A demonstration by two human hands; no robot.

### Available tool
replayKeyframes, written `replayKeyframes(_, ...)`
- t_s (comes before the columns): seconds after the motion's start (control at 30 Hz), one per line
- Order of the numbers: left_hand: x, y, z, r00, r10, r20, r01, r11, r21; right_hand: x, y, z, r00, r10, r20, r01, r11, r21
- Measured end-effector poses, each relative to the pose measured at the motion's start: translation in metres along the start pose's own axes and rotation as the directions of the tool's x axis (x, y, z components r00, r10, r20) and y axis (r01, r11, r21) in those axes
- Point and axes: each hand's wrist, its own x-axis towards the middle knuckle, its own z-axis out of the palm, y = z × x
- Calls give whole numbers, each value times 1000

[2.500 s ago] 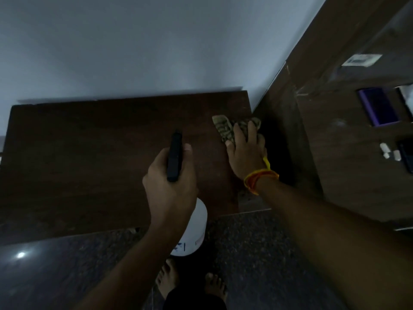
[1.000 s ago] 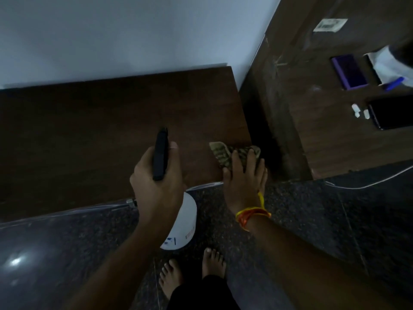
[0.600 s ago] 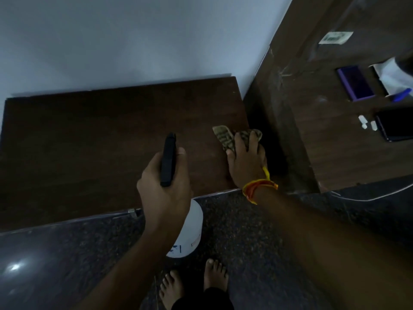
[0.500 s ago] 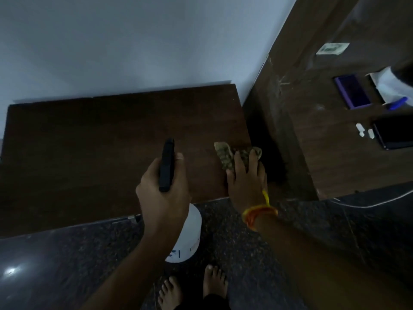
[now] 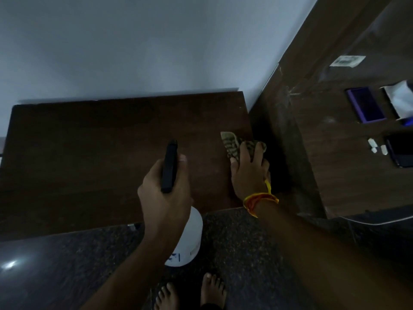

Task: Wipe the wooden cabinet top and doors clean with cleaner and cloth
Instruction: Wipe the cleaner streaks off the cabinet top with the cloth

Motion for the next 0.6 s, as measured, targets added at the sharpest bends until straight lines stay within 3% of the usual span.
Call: replayKeyframes(0.6, -48, -26, -44, 998, 66, -10, -66, 997, 33, -92, 10, -7, 999, -20, 26, 20, 1000, 14)
